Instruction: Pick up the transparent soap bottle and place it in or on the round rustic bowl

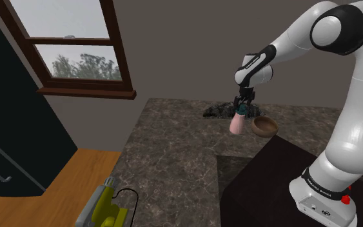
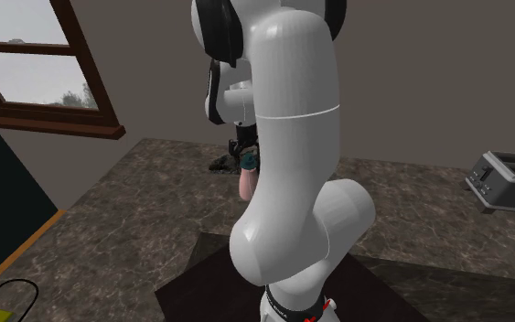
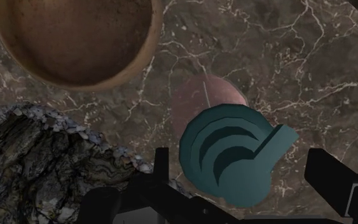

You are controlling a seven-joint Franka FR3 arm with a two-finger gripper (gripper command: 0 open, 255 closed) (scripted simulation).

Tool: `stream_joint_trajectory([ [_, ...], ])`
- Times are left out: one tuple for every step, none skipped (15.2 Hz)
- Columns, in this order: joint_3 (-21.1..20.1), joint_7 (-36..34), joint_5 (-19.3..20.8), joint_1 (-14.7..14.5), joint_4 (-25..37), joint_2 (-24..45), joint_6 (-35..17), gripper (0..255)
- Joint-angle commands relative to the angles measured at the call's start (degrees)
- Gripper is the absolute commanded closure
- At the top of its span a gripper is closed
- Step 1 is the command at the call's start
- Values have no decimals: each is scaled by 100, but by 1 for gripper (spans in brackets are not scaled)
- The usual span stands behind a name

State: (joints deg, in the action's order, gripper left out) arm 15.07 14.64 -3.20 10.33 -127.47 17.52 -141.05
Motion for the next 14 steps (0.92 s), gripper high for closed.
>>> stream_joint_trajectory([
  [-1, 2, -3, 2, 3, 7, -5, 0],
  [-1, 2, -3, 2, 3, 7, -5, 0],
  [-1, 2, -3, 2, 3, 7, -5, 0],
  [-1, 2, -3, 1, 3, 6, -4, 0],
  [-1, 2, -3, 1, 3, 6, -4, 255],
  [-1, 2, -3, 1, 3, 6, -4, 255],
  [-1, 2, -3, 1, 3, 6, -4, 255],
  [-1, 2, -2, 1, 2, 5, -4, 255],
  [-1, 2, -2, 1, 2, 5, -4, 255],
  [-1, 2, -2, 1, 2, 5, -4, 255],
  [-1, 2, -2, 1, 2, 5, -4, 255],
  [-1, 2, -2, 1, 2, 6, -4, 255],
  [-1, 2, -2, 1, 2, 6, -4, 255],
  [-1, 2, -3, 2, 3, 7, -5, 255],
])
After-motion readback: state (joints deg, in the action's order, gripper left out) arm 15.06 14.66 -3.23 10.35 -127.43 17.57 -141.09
